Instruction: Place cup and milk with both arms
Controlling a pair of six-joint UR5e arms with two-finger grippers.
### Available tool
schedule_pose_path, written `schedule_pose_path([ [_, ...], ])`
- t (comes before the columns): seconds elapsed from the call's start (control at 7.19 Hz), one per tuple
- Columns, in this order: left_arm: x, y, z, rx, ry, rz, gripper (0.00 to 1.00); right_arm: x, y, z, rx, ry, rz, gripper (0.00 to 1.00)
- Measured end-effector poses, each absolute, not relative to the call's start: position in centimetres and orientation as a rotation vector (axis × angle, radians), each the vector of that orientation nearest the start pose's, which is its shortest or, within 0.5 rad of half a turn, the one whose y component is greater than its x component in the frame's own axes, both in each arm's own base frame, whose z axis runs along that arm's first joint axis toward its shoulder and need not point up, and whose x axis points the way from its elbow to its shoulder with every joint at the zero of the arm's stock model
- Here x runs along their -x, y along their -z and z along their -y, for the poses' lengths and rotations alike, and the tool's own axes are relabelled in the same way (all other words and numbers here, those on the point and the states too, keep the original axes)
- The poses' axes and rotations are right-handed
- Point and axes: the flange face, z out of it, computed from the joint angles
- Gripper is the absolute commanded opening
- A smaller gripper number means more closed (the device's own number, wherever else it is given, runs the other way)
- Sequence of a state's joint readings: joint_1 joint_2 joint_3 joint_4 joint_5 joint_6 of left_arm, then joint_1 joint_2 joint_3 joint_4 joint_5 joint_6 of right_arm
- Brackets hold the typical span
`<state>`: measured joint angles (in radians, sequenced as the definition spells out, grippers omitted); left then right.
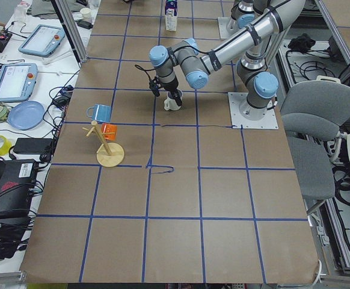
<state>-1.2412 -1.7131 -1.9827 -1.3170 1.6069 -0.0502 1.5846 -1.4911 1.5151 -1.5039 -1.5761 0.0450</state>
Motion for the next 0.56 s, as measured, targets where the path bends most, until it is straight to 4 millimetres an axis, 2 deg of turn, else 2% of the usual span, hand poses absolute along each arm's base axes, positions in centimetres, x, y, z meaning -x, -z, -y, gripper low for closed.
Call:
schedule_pose_path([
  [0.14, -2.7, -24.4, 47.9, 0.582, -0.493, -3.059, 0.43, -14.0, -46.7, 51.5, -0.05, -0.147, -3.146, 1.0],
  [0.28, -2.7, -23.8, 48.2, 0.583, -0.502, -3.06, 0.02, -14.0, -46.8, 51.4, -0.052, -0.146, -3.145, 1.0],
  [0.56, -2.7, -23.2, 48.7, 0.578, -0.504, -3.065, 0.0, -14.0, -46.9, 51.3, -0.05, -0.142, -3.144, 1.0],
])
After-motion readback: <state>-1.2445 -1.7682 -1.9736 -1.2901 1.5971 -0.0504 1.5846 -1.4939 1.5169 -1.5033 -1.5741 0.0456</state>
